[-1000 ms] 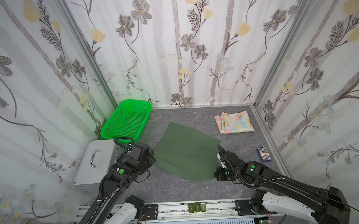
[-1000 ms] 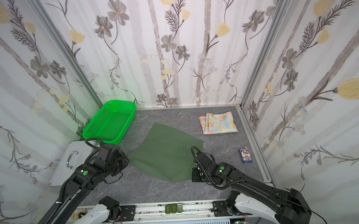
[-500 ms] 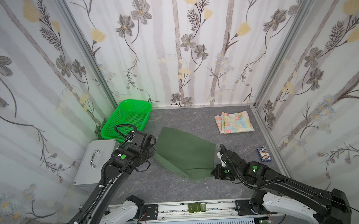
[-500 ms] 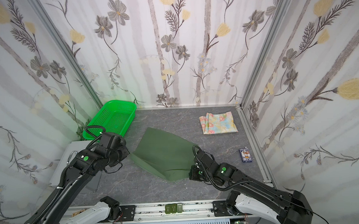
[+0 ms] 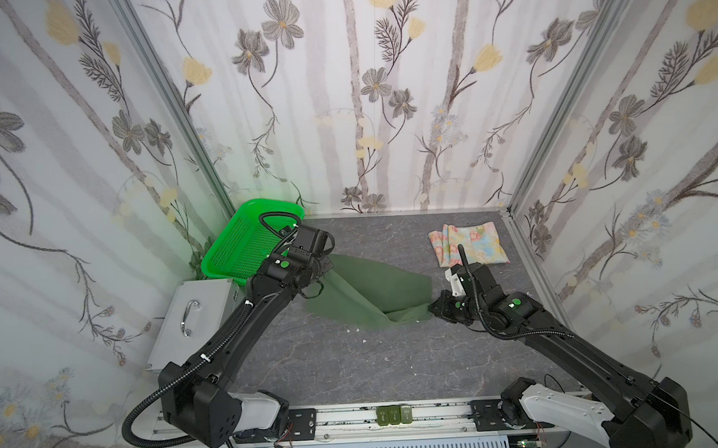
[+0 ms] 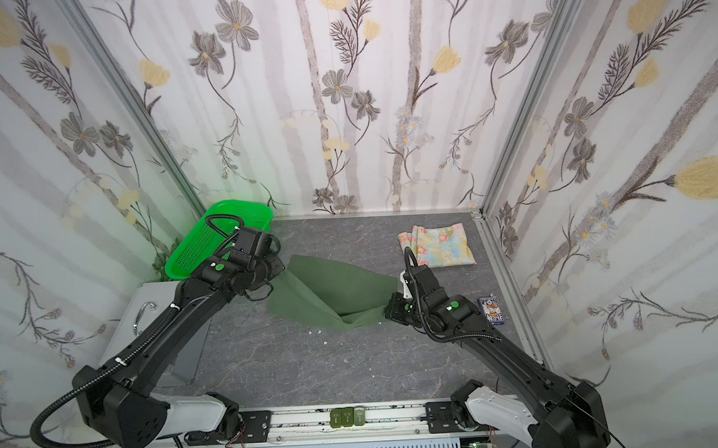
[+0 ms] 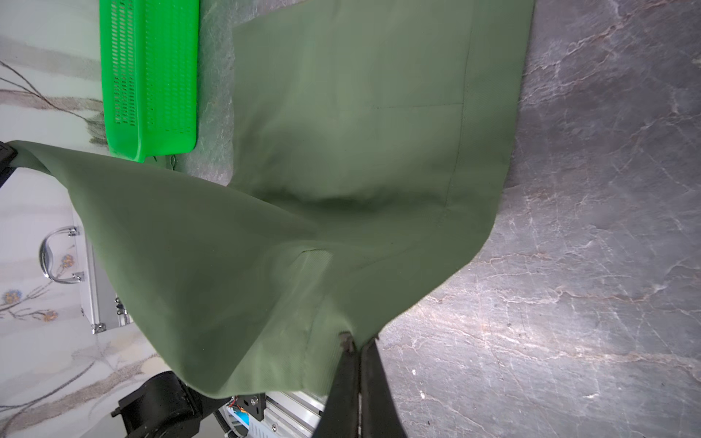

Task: Fold and stack skirts
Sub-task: Fold the skirt at the center of the table.

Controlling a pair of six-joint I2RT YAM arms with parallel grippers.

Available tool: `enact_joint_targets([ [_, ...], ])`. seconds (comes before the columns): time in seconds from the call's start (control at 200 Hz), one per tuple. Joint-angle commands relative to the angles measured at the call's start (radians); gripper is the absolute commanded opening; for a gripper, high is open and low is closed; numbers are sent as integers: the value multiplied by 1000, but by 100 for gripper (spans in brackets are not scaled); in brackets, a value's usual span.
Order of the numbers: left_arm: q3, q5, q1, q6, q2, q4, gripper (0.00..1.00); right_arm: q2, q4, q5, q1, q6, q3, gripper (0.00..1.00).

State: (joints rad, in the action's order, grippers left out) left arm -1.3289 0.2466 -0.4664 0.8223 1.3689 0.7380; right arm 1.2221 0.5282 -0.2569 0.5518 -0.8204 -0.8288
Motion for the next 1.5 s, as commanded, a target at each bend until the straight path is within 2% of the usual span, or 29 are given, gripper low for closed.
enact_joint_targets([
  [0.0, -36, 56, 3, -28, 24, -53, 0, -2, 3, 6, -7, 42, -30, 0],
  [0.1, -32, 67, 3, -35, -4, -52, 0, -30, 52, 43, -3, 51, -44, 0],
  [0.26, 21, 72, 2, -41, -132, -48, 0, -130, 86, 91, 35, 14, -16, 0],
  [0.58, 80, 79, 1, -10, -344, 67, 0, -243, 119, 225, 305, -182, 26, 0],
  [0.694, 61, 92, 2, -8, -368, 97, 0, -283, 56, 183, 334, -245, 83, 0],
  [0.814, 42, 54, 1, -16, -288, 91, 0, -307, -92, 117, 313, -285, 194, 0],
  [0.914, 42, 25, -3, -37, -186, 70, 0, -277, -113, 78, 276, -267, 222, 0],
  [1.054, -3, 28, -2, -65, -55, 11, 0, -231, -147, -15, 136, -219, 251, 0],
  [1.239, -44, 30, 6, -92, 114, -58, 0, -119, -201, -113, 17, -148, 251, 0],
  [1.494, -110, 67, 26, -100, 299, -111, 0, 61, -232, -176, -65, -66, 179, 0],
])
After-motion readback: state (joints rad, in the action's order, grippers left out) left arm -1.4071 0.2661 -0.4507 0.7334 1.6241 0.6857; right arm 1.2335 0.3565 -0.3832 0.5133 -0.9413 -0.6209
